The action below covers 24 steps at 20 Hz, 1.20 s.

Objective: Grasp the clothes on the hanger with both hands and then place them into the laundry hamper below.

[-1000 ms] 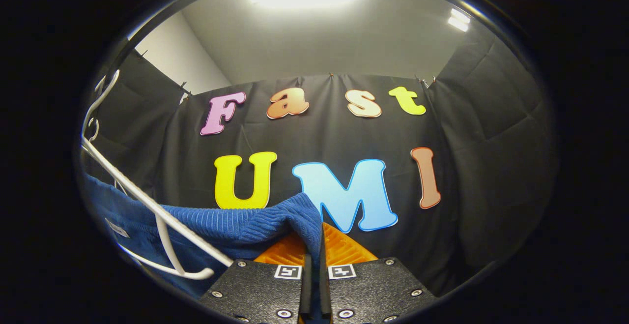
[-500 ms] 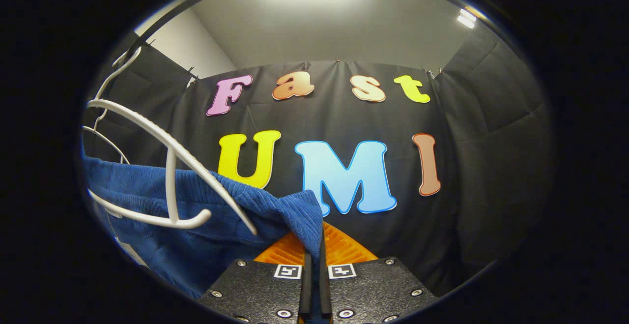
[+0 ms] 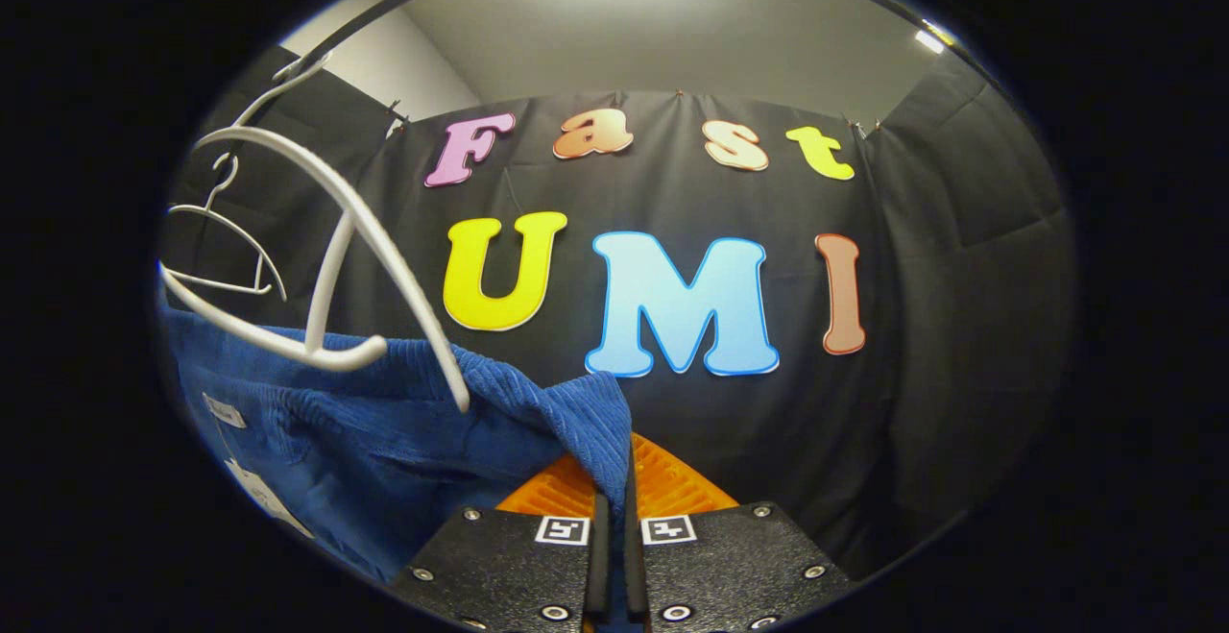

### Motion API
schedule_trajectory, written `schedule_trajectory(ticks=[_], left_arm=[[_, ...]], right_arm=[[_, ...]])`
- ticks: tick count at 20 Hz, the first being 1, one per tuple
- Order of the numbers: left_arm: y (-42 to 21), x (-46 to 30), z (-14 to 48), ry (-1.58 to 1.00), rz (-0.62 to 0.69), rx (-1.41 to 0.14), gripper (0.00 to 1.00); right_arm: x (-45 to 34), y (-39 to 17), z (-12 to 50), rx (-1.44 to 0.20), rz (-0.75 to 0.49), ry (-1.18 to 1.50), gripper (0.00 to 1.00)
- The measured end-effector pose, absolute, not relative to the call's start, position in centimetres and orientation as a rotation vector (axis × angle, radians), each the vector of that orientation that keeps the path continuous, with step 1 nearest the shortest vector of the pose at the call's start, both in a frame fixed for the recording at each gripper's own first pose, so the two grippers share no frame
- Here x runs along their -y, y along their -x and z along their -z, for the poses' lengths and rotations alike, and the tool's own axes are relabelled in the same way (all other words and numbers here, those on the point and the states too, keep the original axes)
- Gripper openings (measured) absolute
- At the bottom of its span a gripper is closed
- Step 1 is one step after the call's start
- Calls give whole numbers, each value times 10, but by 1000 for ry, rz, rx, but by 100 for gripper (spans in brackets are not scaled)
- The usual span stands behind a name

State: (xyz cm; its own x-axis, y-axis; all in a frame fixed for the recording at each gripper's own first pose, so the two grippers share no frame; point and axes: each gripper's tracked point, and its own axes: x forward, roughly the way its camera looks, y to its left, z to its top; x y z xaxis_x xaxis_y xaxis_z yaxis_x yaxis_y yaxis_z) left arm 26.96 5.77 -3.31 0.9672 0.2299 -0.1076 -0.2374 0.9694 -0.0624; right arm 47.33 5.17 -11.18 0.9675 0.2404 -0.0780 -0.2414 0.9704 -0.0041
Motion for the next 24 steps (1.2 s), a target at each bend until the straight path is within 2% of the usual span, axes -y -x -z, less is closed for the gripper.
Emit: schedule_trajectory(ticks=[7, 8, 9, 10, 19, 20, 21, 22, 24], left_arm=[[-244, -40, 50, 59, -213, -136, 1], [-237, -36, 48, 68, -202, -133, 6], [-230, -32, 45, 73, -191, -130, 6], [-224, -28, 40, 78, -176, -124, 0], [-177, 4, -14, 123, -16, -31, 1], [-170, 6, -18, 130, 0, -25, 6], [-162, 9, -20, 141, 16, -22, 1], [-155, 11, -22, 153, 30, -20, 6], [-144, 15, -24, 176, 54, -18, 6]], right_arm=[[-48, -432, 133, -147, -266, 5, 5], [-47, -423, 129, -148, -267, 0, 6], [-46, -413, 125, -147, -268, -7, 6], [-45, -403, 120, -146, -270, -13, 6], [-44, -297, 64, -111, -279, -31, 5], [-45, -283, 58, -111, -280, -40, 6], [-45, -270, 54, -110, -279, -50, 6], [-46, -258, 49, -108, -279, -60, 6], [-50, -235, 44, -109, -282, -70, 6]])
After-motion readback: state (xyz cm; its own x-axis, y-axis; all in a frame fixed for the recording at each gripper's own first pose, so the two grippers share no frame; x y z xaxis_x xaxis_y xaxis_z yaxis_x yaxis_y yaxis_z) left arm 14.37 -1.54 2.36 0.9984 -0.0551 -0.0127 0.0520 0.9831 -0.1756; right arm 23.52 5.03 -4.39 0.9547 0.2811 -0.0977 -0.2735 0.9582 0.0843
